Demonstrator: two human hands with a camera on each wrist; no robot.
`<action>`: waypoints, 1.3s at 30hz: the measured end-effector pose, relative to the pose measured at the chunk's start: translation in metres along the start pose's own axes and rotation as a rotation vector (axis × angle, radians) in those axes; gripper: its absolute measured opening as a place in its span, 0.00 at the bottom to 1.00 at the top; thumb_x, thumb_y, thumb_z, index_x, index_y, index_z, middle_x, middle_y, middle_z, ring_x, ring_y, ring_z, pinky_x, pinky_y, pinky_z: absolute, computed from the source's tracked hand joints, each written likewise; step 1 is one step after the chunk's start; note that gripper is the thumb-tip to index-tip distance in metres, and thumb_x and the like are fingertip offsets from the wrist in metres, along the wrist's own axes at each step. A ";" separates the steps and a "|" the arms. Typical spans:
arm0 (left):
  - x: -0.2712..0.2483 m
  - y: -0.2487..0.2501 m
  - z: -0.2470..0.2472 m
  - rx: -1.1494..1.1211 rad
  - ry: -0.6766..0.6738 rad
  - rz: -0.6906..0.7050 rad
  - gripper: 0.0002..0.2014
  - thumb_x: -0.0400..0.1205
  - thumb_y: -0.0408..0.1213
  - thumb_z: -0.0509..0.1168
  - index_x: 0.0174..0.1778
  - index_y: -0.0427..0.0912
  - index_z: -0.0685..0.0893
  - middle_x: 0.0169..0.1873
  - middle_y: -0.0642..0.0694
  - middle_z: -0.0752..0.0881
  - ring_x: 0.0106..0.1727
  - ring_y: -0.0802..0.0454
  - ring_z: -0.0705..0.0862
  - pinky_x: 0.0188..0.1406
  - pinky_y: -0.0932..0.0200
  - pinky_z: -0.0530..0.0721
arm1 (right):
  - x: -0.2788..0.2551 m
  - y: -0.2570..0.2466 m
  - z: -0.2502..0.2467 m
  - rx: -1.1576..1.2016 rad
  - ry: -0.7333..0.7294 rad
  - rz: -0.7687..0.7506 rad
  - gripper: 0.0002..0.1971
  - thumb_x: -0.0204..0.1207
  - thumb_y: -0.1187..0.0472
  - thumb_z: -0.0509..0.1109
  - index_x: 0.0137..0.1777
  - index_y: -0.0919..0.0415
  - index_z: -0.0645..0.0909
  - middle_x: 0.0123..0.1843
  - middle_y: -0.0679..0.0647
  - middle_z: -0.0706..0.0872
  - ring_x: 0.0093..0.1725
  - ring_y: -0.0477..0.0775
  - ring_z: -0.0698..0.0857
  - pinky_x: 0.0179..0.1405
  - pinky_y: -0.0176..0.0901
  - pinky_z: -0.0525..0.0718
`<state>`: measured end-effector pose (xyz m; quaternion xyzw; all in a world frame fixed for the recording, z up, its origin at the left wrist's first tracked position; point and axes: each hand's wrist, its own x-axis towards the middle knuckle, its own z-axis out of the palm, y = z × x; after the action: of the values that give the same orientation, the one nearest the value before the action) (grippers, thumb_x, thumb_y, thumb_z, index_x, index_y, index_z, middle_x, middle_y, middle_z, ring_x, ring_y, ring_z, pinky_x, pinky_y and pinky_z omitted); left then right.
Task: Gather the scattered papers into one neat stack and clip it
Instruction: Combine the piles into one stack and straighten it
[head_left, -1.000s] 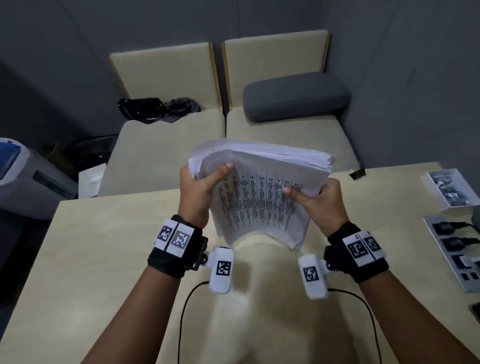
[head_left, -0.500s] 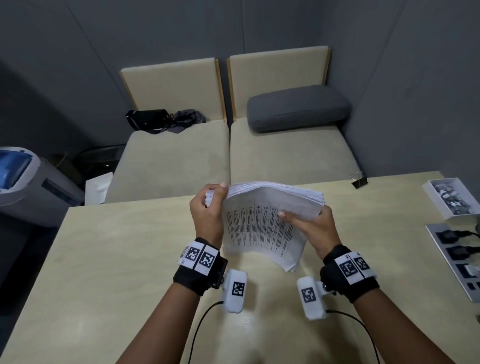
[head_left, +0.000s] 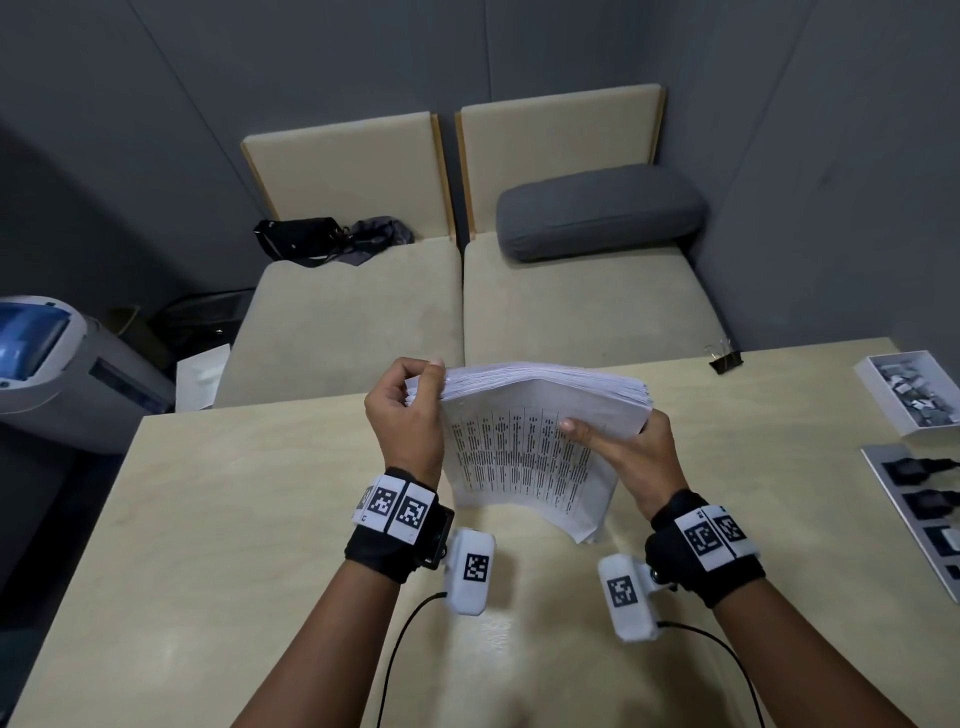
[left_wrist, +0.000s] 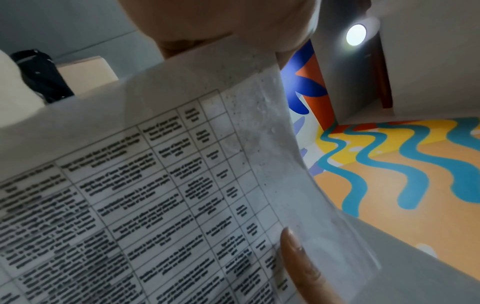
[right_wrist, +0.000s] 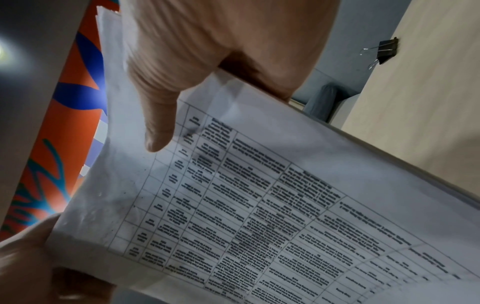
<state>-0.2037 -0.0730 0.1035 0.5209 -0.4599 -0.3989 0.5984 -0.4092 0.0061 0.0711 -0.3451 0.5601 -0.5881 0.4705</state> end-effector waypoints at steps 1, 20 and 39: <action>0.000 0.001 0.000 0.000 -0.014 0.003 0.11 0.76 0.37 0.69 0.26 0.47 0.81 0.29 0.46 0.84 0.34 0.53 0.77 0.39 0.55 0.74 | 0.000 0.000 0.000 -0.002 0.006 0.003 0.23 0.55 0.57 0.86 0.52 0.60 0.88 0.51 0.56 0.93 0.53 0.56 0.91 0.57 0.56 0.88; 0.004 -0.043 -0.038 -0.007 -0.535 -0.180 0.44 0.61 0.53 0.81 0.67 0.30 0.76 0.53 0.54 0.91 0.57 0.58 0.87 0.56 0.64 0.83 | 0.017 0.000 0.004 -0.027 0.066 0.039 0.15 0.55 0.56 0.86 0.41 0.58 0.88 0.41 0.53 0.93 0.41 0.51 0.92 0.42 0.46 0.89; 0.014 -0.027 -0.024 0.308 -0.734 -0.043 0.28 0.69 0.29 0.80 0.62 0.52 0.82 0.56 0.66 0.87 0.60 0.71 0.82 0.61 0.71 0.80 | 0.033 -0.001 0.005 -0.107 0.127 0.030 0.12 0.59 0.59 0.86 0.39 0.57 0.86 0.41 0.58 0.92 0.43 0.56 0.92 0.48 0.49 0.90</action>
<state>-0.1768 -0.0839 0.0780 0.4369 -0.6864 -0.4975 0.3007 -0.4154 -0.0267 0.0684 -0.3237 0.6245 -0.5709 0.4236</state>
